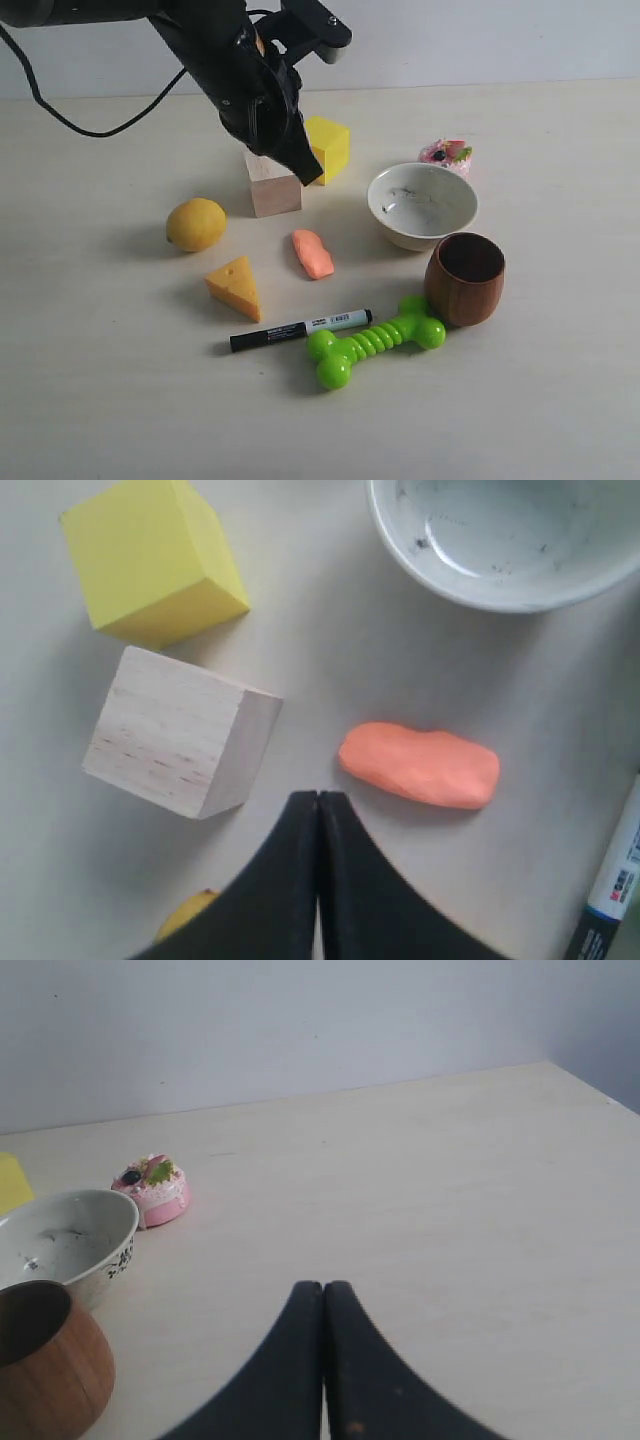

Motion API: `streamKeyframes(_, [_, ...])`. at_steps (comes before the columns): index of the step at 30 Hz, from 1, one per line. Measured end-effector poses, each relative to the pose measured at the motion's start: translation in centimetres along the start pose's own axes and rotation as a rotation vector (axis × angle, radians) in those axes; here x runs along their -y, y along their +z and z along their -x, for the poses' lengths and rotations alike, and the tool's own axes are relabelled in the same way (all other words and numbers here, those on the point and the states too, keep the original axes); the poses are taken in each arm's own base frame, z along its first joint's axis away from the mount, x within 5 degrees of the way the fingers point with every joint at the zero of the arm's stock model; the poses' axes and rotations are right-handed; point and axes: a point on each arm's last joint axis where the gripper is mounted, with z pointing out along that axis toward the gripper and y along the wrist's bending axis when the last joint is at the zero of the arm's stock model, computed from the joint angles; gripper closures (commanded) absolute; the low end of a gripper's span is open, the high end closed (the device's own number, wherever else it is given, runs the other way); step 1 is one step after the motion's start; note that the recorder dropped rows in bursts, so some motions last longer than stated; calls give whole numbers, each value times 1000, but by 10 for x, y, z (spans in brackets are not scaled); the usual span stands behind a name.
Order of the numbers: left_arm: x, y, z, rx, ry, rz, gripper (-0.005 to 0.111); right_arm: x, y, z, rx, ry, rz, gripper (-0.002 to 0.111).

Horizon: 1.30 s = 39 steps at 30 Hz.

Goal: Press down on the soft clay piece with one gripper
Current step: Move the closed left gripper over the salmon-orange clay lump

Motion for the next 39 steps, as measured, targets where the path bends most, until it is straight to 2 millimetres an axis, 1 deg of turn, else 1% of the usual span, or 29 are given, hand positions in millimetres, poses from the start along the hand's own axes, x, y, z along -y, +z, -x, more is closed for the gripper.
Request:
streamKeyframes(6, [1,-1,4,31,-16,-1,107,0,0,0,0,0,0,108])
streamKeyframes(10, [1,-1,4,33,-67,-4,107,0,0,0,0,0,0,108])
streamKeyframes(14, [2,1,3,16,-80,-10,107,0,0,0,0,0,0,108])
streamKeyframes(18, [7,15,-3,-53,-80,-41,107,0,0,0,0,0,0,108])
streamKeyframes(21, [11,29,-9,-111,-43,-75,107,0,0,0,0,0,0,108])
streamKeyframes(24, [17,40,-10,-124,7,-132,107,0,0,0,0,0,0,108])
streamKeyframes(27, [25,43,-8,-115,64,-167,107,0,0,0,0,0,0,108])
streamKeyframes(30, [29,40,0,-100,94,-176,107,0,0,0,0,0,0,108])
streamKeyframes(36, [26,39,17,-107,89,-190,107,0,0,0,0,0,0,108])
streamKeyframes(39, [23,44,20,-142,59,-181,107,0,0,0,0,0,0,108])
